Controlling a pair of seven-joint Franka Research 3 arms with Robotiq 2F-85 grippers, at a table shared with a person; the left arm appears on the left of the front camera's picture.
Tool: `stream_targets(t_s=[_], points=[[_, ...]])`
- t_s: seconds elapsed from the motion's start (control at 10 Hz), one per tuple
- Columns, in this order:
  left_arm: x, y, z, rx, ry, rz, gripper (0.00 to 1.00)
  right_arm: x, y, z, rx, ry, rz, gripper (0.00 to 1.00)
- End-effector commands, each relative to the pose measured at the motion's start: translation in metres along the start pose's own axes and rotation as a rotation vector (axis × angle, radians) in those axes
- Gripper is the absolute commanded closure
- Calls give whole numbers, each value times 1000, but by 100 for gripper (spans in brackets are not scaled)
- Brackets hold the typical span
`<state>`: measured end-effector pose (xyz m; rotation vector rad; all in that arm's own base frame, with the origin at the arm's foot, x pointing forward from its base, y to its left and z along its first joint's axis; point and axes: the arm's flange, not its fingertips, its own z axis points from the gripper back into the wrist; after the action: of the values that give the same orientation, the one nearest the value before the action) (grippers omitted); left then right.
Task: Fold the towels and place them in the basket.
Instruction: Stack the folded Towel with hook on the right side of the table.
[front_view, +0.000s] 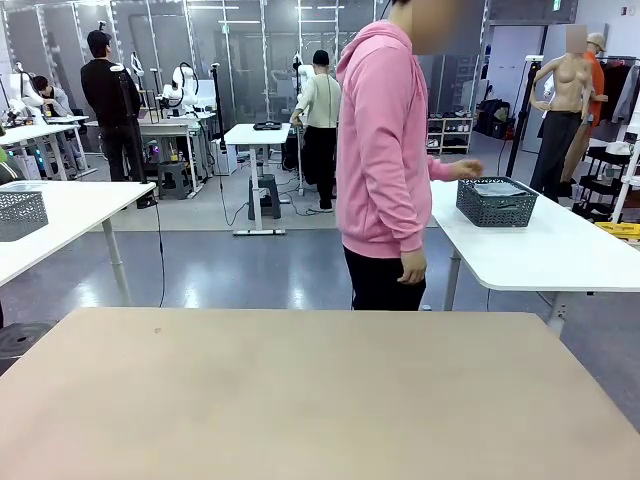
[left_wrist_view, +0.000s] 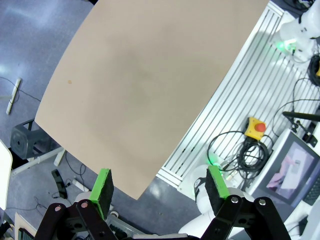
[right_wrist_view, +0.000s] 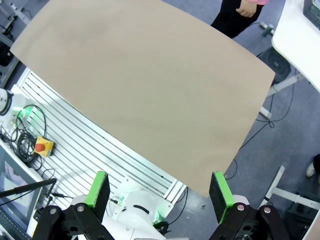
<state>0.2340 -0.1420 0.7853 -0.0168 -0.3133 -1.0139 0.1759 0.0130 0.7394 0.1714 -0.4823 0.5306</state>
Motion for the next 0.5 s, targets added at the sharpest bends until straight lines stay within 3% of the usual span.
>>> stream_targets(t_s=[0.0,0.4], points=[[0,-1,2,9,-1,10,7,1,-1,2,-6,12,2,0],[0,-1,2,9,-1,10,7,1,-1,2,-6,12,2,0]])
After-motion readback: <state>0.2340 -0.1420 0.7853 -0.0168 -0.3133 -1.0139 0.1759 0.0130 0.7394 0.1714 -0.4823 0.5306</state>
